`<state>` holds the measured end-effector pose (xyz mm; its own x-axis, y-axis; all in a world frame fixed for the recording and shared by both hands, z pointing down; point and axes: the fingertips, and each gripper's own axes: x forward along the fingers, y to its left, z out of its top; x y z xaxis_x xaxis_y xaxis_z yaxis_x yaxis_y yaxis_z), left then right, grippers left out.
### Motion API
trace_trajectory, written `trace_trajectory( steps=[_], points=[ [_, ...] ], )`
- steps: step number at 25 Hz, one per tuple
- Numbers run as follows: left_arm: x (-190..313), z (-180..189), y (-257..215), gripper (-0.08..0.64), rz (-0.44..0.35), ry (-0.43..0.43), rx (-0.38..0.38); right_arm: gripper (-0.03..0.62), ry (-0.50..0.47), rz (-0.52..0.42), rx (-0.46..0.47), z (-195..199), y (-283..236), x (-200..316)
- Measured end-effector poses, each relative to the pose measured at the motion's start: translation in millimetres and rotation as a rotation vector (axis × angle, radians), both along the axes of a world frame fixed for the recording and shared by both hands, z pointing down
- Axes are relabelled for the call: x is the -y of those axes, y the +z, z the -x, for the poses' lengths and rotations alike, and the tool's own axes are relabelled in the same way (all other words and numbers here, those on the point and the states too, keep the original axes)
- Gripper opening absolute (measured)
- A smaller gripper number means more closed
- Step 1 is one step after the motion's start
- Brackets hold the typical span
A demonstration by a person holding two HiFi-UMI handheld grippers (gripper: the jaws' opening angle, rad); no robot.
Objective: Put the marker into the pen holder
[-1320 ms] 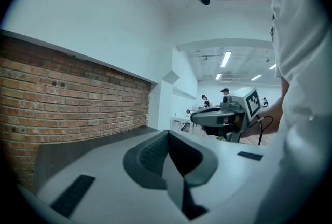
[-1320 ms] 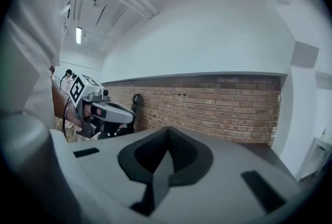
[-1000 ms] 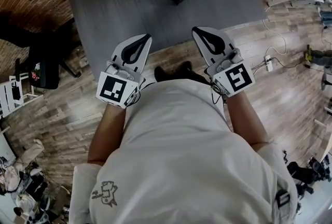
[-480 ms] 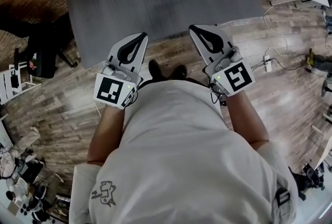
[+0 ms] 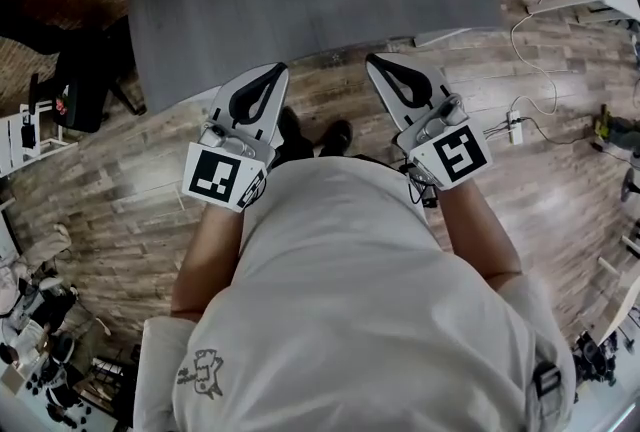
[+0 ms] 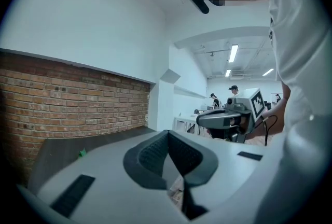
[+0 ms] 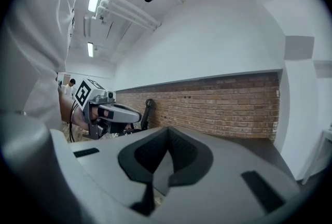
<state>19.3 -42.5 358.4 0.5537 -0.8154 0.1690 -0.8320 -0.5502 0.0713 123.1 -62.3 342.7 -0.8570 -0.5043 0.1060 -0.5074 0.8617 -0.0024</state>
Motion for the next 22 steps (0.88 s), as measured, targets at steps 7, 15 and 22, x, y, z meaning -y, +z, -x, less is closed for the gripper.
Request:
trace_trajectory(
  steps=[7,15,22],
  points=[
    [-18,-17,-4,0.011,-0.003,0.009,0.048,0.005,-0.002,0.001,0.037,-15,1,-15],
    [-43,-25,-4,0.011,-0.008,0.067,0.053,0.005,0.06,-0.028,0.052,-25,-5,-43],
    [-71,-2,-17,0.011,-0.054,0.114,0.028,0.005,0.097,-0.048,0.043,0,-15,-82]
  ],
)
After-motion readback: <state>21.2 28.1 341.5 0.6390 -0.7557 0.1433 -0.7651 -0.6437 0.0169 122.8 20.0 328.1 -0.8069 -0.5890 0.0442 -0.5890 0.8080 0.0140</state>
